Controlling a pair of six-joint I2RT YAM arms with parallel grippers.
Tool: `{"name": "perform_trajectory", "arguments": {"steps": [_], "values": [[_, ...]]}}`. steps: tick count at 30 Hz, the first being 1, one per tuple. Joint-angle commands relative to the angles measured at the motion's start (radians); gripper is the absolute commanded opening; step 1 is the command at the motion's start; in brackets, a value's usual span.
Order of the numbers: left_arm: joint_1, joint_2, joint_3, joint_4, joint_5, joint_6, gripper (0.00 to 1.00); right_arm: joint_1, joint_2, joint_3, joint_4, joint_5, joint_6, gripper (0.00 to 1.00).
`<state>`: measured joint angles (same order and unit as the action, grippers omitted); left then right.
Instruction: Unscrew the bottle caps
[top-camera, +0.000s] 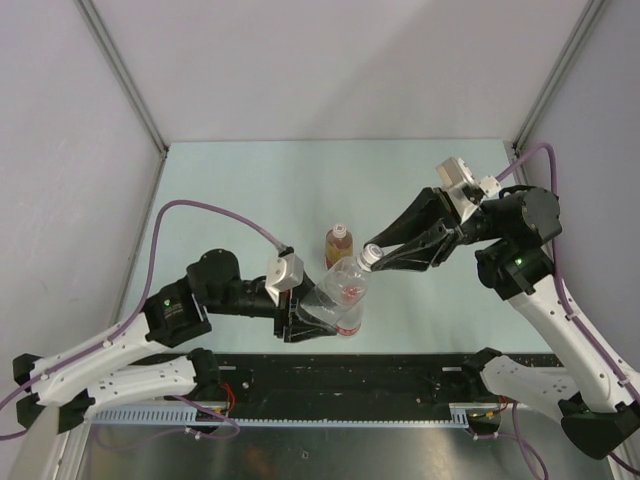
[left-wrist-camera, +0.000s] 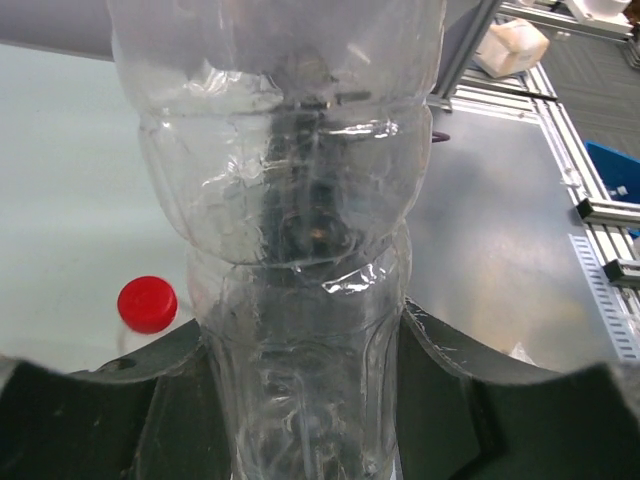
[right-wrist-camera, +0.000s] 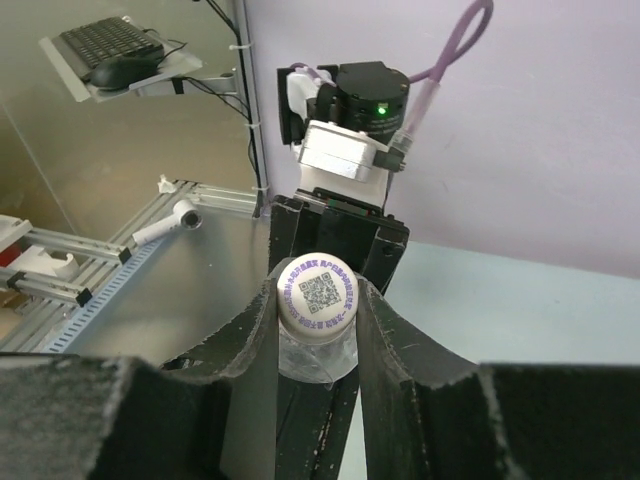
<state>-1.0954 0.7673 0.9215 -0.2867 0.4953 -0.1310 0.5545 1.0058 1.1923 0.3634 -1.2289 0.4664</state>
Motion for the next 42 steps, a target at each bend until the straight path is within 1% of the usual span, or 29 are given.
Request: {"name": "perform_trajectory", "arguments": {"steps": [1,3,6,12,15,18,29,37,42], "values": [[-0.007,0.002,0.003,0.133,0.179,0.052,0.00,0.005,0.020,-0.013,0.003,0.009,-0.026,0.00],[-0.004,-0.004,-0.005,0.134,0.151,0.051,0.00,0.005,0.017,-0.015,-0.008,0.028,-0.032,0.00],[0.003,-0.021,-0.023,0.133,0.066,0.050,0.00,0.005,0.012,-0.014,-0.031,0.076,-0.040,0.01],[0.017,-0.059,-0.068,0.116,-0.087,0.062,0.00,0.004,0.009,-0.014,-0.033,0.146,-0.035,0.10],[0.022,-0.063,-0.077,0.088,-0.130,0.073,0.00,0.003,0.009,-0.015,-0.030,0.165,-0.033,0.14],[0.026,-0.065,-0.082,0.063,-0.155,0.084,0.00,0.000,0.010,-0.014,-0.030,0.184,-0.032,0.15],[0.050,-0.107,-0.112,0.013,-0.168,0.107,0.00,-0.036,0.004,-0.015,0.042,0.194,0.027,0.14],[0.064,-0.112,-0.125,-0.005,-0.097,0.120,0.00,-0.061,0.004,-0.015,0.137,0.154,0.090,0.16],[0.073,-0.113,-0.128,-0.012,-0.081,0.128,0.00,-0.083,-0.007,-0.014,0.166,0.154,0.113,0.17]]}}
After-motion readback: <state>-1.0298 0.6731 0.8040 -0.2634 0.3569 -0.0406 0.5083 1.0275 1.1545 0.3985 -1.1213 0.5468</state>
